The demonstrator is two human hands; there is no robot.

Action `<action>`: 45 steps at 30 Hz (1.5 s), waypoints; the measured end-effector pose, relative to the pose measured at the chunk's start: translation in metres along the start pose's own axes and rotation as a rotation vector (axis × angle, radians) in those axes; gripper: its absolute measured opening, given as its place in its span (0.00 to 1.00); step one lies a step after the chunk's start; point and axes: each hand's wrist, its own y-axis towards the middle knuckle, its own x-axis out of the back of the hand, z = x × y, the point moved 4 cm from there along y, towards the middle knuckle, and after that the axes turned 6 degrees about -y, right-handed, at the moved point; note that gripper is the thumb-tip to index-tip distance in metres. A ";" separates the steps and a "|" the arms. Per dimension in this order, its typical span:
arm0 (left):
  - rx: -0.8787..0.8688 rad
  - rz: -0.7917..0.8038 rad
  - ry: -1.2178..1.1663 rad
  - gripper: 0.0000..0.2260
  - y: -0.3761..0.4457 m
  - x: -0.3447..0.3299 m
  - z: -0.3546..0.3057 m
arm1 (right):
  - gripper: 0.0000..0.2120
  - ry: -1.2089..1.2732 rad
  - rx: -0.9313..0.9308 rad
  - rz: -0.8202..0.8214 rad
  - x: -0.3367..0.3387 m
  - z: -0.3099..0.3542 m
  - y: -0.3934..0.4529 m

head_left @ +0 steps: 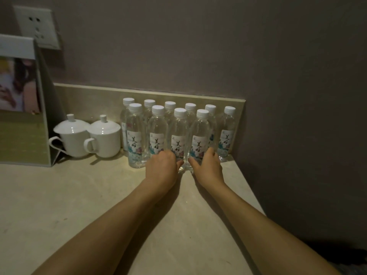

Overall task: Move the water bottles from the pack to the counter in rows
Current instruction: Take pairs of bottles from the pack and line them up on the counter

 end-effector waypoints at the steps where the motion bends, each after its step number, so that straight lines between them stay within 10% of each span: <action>1: 0.007 0.006 0.007 0.18 0.001 -0.001 0.000 | 0.31 -0.003 0.000 0.000 0.000 0.000 0.001; 45: -0.016 0.115 0.012 0.18 0.017 -0.015 -0.001 | 0.28 -0.095 0.037 0.081 0.004 0.008 0.005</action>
